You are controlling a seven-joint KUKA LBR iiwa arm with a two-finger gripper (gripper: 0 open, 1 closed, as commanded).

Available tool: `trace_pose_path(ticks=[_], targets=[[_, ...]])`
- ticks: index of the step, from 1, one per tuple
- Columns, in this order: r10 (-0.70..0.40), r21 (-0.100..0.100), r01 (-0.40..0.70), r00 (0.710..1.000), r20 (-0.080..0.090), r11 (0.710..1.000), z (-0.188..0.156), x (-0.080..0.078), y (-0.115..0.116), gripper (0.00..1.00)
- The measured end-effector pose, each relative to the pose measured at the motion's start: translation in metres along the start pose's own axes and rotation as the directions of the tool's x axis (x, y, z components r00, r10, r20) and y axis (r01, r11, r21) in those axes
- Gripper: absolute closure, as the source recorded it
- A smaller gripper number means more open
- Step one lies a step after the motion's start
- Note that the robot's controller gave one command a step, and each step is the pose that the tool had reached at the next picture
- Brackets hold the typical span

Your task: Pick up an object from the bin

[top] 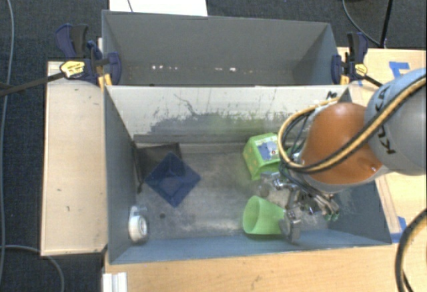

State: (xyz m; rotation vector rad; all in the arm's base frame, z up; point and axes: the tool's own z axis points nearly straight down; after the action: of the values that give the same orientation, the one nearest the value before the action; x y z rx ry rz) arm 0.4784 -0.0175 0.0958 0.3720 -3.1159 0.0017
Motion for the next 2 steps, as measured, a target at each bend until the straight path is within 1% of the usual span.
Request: trace_pose_path(ticks=[1, 2], targets=[[-0.169, 0.004, 0.169, 0.986, -0.001, 0.986, 0.013, -0.007, 0.008, 0.00], [-0.172, 0.003, 0.172, 0.985, 0.008, 0.985, 0.023, -0.009, 0.014, 0.00]])
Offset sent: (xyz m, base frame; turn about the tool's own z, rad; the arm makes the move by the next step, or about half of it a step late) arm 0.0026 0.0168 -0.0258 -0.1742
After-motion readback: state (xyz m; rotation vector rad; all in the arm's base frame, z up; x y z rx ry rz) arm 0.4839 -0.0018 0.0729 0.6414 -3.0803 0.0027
